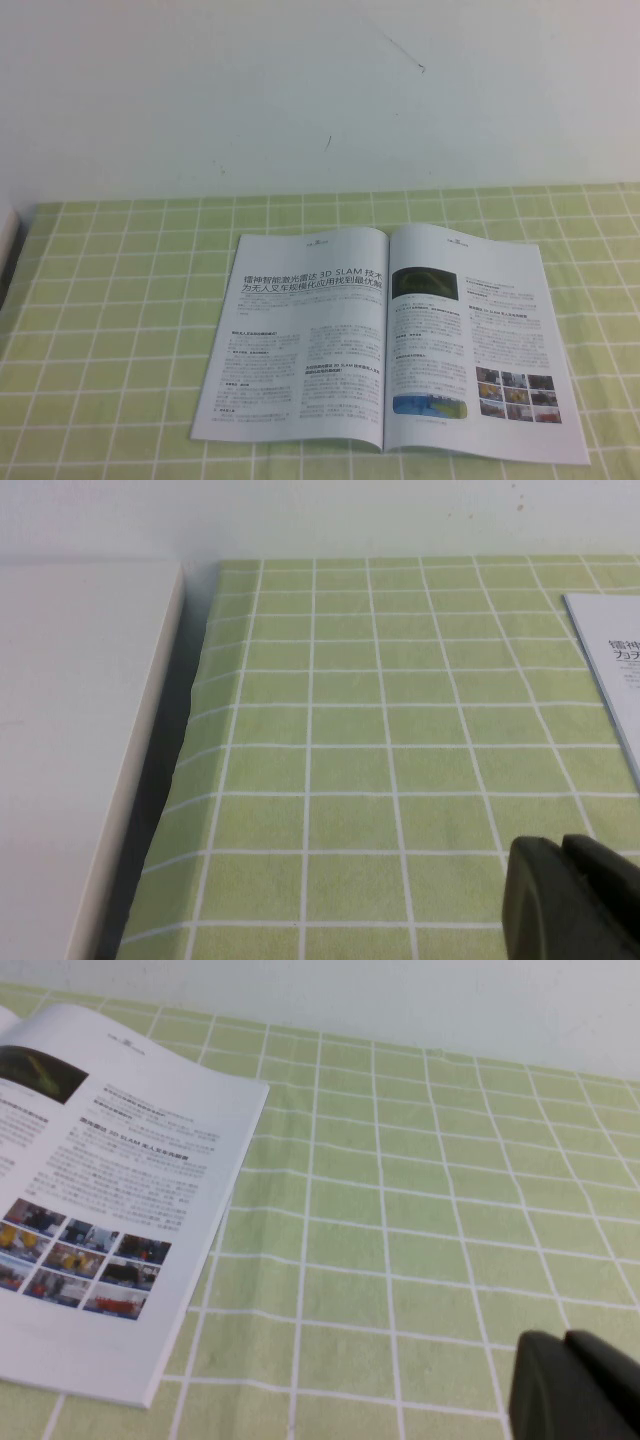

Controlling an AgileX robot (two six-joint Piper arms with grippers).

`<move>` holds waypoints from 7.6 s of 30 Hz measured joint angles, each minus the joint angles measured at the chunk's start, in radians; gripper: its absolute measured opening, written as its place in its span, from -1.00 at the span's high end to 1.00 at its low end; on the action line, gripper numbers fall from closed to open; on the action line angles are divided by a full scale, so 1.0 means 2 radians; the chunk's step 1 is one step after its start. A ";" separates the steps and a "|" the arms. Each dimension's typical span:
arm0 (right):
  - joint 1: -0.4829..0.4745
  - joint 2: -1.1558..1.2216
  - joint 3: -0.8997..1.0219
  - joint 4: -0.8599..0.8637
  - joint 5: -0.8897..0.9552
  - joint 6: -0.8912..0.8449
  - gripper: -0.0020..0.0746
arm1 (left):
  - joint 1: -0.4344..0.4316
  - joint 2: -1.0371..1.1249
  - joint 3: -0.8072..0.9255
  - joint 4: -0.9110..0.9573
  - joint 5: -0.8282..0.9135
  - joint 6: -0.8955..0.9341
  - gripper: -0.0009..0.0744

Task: Close book
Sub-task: 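Close the open booklet and leave it lying on the table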

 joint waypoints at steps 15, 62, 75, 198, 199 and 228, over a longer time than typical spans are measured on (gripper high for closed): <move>0.000 0.000 0.000 0.000 0.000 0.000 0.96 | 0.000 0.000 0.000 0.000 0.000 0.000 0.99; 0.000 0.000 0.000 0.000 0.000 0.000 0.96 | 0.000 0.000 0.000 0.000 0.001 0.000 0.99; 0.000 0.000 0.000 0.000 0.000 0.000 0.96 | 0.000 0.000 0.000 0.000 0.001 0.000 0.99; 0.171 0.914 -0.485 0.645 -0.008 -0.676 0.96 | -0.094 0.773 -0.524 -0.492 0.091 0.458 0.99; 0.171 0.923 -0.486 0.643 -0.012 -0.677 0.96 | -0.101 0.786 -0.530 -0.489 0.082 0.459 0.99; 0.170 0.998 -0.498 0.640 -0.022 -0.672 0.96 | -0.116 0.990 -0.554 -0.455 -0.033 0.447 0.99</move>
